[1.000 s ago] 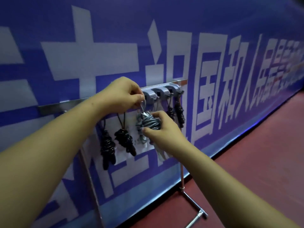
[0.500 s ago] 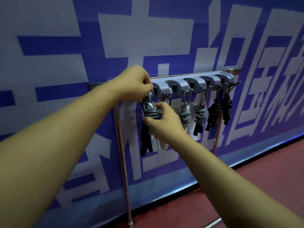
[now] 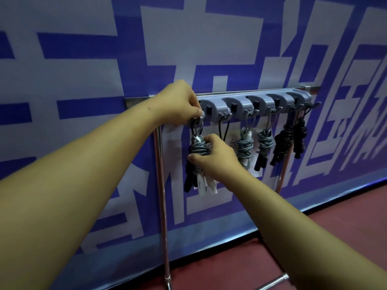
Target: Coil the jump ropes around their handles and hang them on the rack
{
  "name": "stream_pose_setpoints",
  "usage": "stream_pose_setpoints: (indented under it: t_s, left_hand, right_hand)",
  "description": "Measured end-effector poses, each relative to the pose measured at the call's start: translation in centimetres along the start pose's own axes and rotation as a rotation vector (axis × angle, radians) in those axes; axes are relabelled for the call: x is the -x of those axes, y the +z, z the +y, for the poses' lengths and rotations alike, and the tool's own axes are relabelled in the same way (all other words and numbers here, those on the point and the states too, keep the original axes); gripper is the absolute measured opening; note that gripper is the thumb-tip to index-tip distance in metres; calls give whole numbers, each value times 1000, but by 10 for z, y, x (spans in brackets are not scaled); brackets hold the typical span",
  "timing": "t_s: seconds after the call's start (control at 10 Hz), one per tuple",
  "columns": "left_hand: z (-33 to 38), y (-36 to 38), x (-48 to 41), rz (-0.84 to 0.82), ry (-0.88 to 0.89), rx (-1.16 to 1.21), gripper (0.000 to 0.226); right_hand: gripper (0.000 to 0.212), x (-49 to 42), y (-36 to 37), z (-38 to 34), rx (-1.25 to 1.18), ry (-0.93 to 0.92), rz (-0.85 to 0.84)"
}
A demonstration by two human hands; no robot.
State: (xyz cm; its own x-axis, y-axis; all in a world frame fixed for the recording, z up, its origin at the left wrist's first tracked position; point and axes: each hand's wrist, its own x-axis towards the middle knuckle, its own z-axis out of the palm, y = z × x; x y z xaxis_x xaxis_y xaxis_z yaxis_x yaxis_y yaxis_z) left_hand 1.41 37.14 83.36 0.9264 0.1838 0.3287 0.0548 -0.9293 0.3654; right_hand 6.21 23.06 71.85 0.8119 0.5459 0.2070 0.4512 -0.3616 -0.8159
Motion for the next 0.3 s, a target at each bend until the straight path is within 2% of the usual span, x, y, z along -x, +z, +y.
stream_pose_setpoints:
  t_s: [0.1,0.2,0.3]
  left_hand:
    - [2,1,2,19,-7,20,14]
    - [8,4,7,53,15,-23,15]
    - [20,4,14,62,48,-48,15]
  right_hand:
    - [68,-1,0,2,31,0,2]
    - [72,4,-9,1,64,26,25]
    - [45,12,-25,-3,6,54,66]
